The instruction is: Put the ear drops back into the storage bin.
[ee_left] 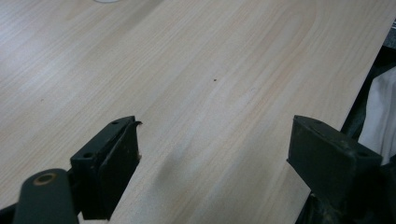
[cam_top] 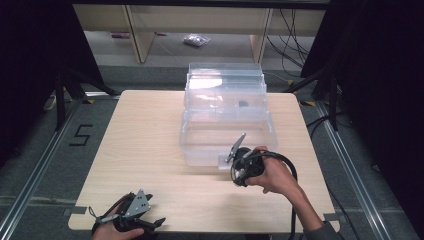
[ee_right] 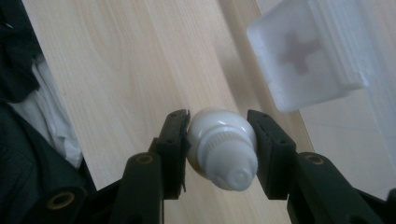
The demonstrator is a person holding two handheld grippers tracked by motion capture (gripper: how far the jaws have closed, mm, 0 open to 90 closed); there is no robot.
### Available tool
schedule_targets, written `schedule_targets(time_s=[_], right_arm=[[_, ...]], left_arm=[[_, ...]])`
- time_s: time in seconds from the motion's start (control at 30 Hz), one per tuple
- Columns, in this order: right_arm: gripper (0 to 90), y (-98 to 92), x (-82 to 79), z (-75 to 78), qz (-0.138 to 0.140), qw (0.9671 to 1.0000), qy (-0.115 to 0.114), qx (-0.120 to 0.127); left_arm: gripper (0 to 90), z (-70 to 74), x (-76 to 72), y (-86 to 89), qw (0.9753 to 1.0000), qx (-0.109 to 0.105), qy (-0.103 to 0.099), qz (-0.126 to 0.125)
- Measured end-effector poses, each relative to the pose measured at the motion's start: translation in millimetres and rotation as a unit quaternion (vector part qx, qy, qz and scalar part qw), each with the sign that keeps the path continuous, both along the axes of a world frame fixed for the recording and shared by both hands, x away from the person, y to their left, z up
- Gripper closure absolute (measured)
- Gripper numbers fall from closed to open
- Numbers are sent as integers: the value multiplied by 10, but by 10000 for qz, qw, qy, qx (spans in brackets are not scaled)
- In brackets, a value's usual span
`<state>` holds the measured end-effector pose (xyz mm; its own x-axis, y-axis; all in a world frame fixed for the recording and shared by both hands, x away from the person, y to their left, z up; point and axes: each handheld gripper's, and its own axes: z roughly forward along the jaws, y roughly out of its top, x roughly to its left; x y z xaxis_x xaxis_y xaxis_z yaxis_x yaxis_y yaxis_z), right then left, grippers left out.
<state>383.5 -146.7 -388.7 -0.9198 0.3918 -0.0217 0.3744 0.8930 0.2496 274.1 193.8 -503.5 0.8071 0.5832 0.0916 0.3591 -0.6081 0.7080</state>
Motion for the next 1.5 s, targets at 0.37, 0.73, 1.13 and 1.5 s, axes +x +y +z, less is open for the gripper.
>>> schedule_targets(time_s=[0.37, 0.73, 1.13, 1.5], right_arm=[[602, -174, 140, 256, -199, 9997, -34, -141], [602, -278, 299, 497, -343, 9992, -133, -151], [602, -438, 580, 607, -753, 9966, -289, -180], [602, -556, 864, 556, -1095, 9935, -205, -220]], left_arm=[[159, -1, 15, 7, 10000, 52, -12, -61], [160, -2, 1, 4, 10000, 12, -5, -11], [159, 7, 12, 17, 10000, 67, -11, -64], [159, 5, 17, 14, 10000, 54, -20, -62]])
